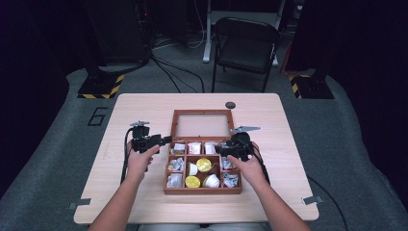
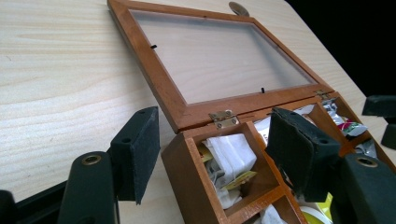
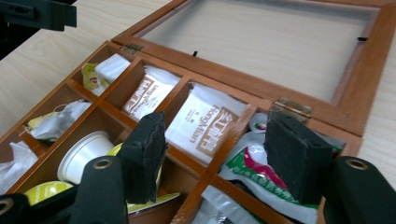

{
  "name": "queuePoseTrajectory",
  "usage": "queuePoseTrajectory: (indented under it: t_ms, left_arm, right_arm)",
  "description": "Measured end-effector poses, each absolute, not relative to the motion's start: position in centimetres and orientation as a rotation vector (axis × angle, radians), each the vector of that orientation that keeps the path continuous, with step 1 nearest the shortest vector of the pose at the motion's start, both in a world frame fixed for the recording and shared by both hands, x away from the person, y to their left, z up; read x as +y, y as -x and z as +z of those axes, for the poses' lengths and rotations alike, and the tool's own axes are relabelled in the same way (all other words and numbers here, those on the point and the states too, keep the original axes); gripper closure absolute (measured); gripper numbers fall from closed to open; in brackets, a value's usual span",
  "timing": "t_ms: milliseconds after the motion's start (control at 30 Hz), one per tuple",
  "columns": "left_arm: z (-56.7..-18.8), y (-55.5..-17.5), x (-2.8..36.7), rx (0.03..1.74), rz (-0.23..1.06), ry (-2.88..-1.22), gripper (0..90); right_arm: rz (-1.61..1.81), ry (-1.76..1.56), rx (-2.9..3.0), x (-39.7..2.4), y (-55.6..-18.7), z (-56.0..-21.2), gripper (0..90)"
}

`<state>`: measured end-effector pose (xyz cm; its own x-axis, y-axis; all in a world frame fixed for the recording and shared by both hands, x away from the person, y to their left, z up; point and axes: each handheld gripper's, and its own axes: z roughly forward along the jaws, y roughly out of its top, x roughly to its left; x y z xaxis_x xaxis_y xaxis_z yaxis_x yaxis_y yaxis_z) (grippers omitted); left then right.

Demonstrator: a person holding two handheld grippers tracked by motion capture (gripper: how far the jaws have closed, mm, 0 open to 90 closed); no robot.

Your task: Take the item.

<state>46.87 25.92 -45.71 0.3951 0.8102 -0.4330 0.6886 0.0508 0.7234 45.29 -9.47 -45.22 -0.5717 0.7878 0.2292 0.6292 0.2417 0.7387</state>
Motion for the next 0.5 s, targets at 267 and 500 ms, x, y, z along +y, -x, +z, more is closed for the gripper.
queuePoseTrajectory:
  t_ms: [267,500]
  left_arm:
    - [-45.3,-46.2,26.0,1.323,0.182,-1.701,34.6]
    - [-45.3,-46.1,25.8,1.311,0.175,-1.713,34.4]
  right_arm:
    - [1.230,-1.284,2.359,-8.6,-44.4,-45.8,39.5]
    - [1.255,-1.246,2.385,-7.9,-44.0,-45.9,39.8]
